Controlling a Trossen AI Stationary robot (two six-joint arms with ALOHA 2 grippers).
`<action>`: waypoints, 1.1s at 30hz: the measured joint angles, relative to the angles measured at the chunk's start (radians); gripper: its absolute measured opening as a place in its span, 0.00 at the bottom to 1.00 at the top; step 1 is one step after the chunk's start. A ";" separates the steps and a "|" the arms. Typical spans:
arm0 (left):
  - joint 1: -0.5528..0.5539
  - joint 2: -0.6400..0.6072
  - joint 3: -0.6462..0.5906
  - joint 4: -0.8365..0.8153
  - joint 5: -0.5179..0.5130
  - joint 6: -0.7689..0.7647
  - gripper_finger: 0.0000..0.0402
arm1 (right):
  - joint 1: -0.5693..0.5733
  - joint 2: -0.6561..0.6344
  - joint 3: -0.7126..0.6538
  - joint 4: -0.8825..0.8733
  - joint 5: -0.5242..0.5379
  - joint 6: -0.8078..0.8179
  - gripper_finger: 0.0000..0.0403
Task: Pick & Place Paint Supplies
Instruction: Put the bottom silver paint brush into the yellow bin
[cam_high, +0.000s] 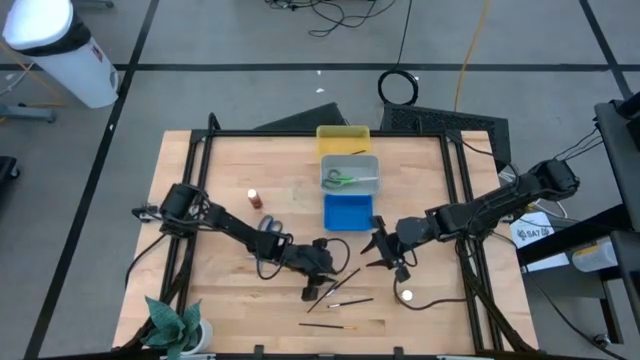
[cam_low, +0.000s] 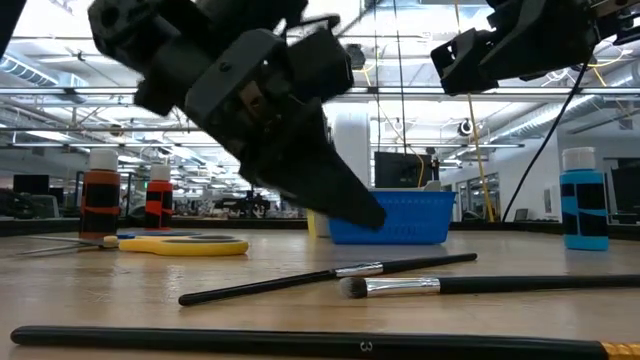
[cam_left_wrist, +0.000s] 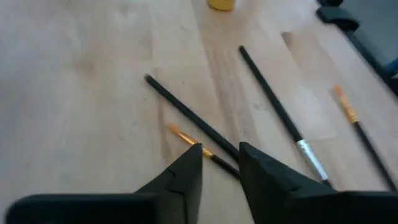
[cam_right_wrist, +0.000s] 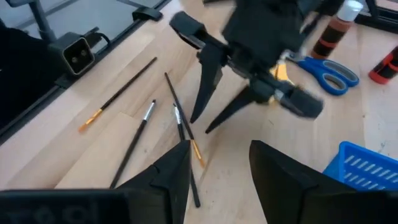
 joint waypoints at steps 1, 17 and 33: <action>-0.002 -0.008 0.018 -0.030 -0.033 0.033 0.22 | 0.000 0.000 0.000 0.000 0.019 0.002 0.37; -0.097 0.091 0.410 -0.555 -0.213 0.143 0.02 | 0.044 0.000 0.000 0.001 0.118 0.120 0.33; -0.185 0.158 0.408 -0.507 -0.211 0.050 0.02 | 0.177 0.000 0.000 0.082 0.204 0.150 0.23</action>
